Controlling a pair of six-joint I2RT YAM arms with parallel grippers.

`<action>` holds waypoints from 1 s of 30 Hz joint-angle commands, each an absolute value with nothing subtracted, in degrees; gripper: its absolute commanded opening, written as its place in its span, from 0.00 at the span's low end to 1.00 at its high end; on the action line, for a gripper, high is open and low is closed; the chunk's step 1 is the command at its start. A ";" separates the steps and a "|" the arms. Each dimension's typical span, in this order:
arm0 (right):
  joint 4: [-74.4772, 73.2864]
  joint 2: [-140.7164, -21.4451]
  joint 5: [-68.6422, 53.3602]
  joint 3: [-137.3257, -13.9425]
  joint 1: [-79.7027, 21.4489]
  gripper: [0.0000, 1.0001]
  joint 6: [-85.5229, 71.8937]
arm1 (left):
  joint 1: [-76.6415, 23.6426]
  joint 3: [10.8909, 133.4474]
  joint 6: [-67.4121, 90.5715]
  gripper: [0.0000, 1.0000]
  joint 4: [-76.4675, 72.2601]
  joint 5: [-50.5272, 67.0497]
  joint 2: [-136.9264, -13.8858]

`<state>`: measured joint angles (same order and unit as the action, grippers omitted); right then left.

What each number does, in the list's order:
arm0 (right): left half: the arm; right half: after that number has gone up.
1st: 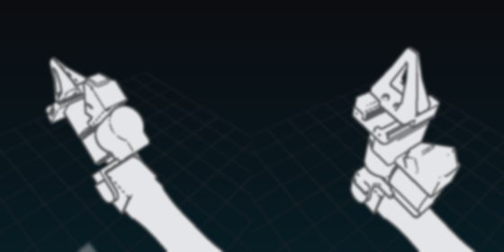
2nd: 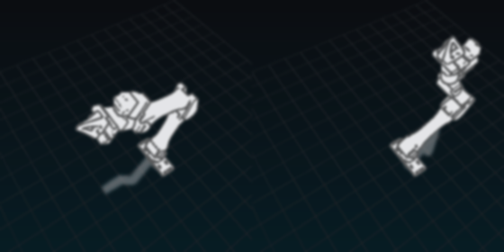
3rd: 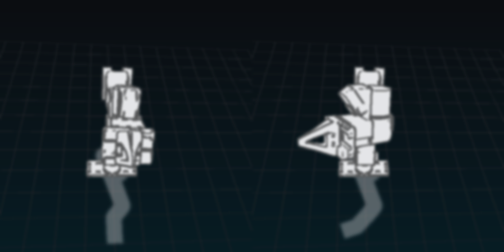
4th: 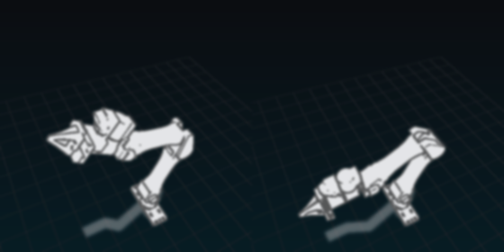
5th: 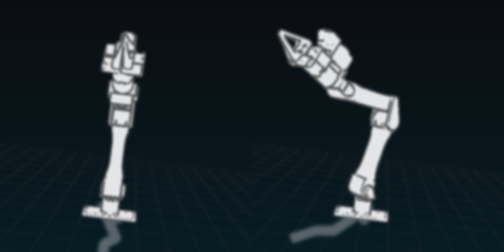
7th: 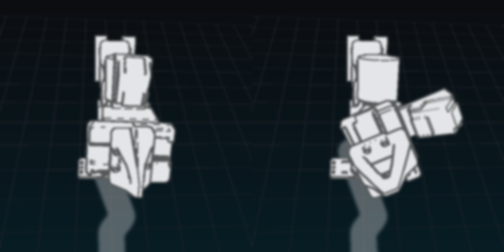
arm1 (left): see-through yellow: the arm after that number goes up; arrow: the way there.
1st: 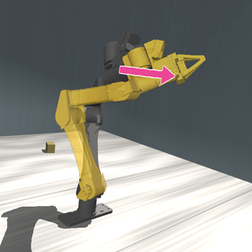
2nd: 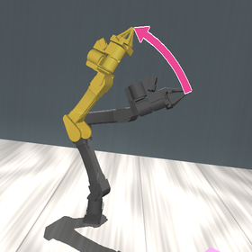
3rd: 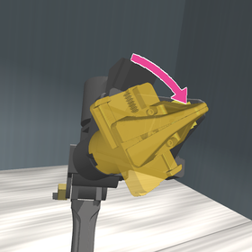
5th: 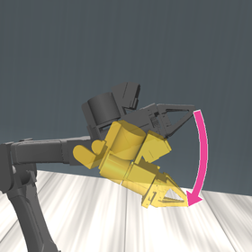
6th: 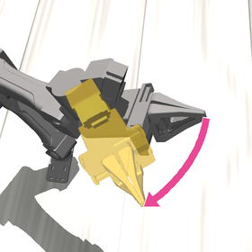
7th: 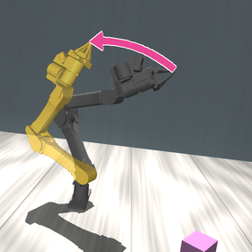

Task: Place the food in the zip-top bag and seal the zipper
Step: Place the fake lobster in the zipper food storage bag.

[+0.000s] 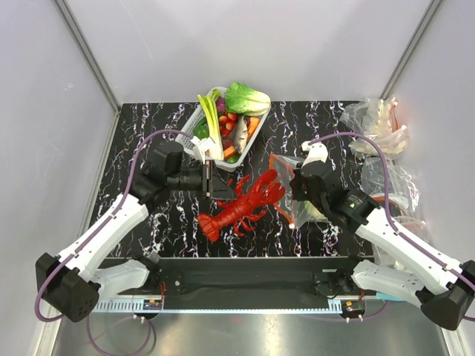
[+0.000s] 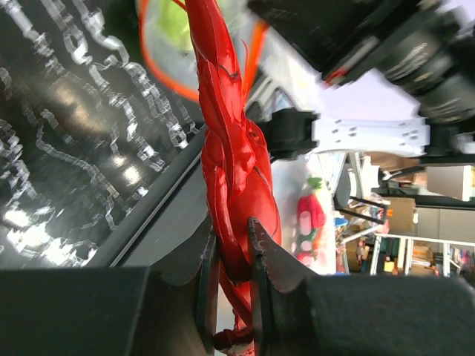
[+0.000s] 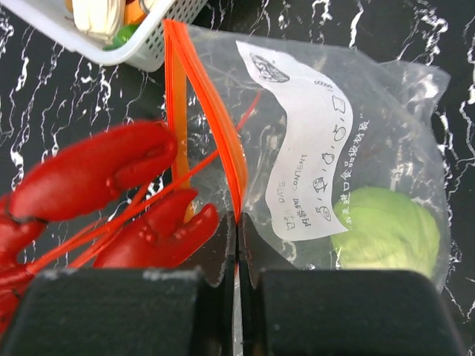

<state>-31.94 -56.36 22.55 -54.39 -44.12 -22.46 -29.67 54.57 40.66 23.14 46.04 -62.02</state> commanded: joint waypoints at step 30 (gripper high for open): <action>-31.29 -50.10 11.08 -53.97 -43.86 0.00 -25.22 | -37.44 71.55 55.72 0.00 0.18 36.92 -92.37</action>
